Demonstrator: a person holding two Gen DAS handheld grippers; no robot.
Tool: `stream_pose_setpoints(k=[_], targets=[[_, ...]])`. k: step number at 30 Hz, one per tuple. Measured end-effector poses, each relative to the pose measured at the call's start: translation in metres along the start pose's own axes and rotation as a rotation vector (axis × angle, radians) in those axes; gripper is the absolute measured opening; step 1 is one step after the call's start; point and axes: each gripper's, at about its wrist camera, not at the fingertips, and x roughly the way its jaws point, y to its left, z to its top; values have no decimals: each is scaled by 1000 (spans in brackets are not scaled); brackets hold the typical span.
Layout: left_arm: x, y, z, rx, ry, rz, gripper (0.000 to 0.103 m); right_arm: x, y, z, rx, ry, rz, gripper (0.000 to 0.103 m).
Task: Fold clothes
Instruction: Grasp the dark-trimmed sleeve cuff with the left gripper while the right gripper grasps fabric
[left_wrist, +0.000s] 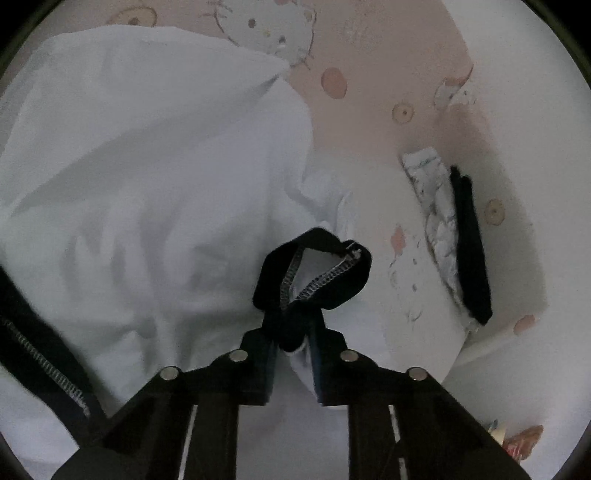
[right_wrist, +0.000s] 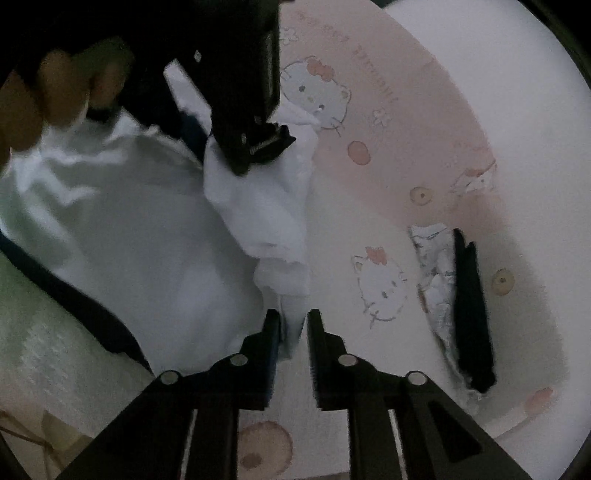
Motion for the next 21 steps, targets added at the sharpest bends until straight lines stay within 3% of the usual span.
stream_pose_setpoints(k=[12, 13, 14, 15, 21], targets=[[-9, 7, 4, 25, -11, -25, 9, 6, 12, 22, -69, -57, -44, 31], [-8, 9, 5, 21, -9, -23, 9, 6, 11, 23, -79, -63, -37, 29], [-7, 10, 6, 17, -7, -21, 9, 6, 11, 24, -89, -68, -24, 15], [-6, 11, 8, 14, -8, -19, 9, 7, 10, 24, -103, -68, -12, 7], [-4, 20, 16, 12, -4, 32, 8, -2, 10, 9, -155, -20, 78, 5]])
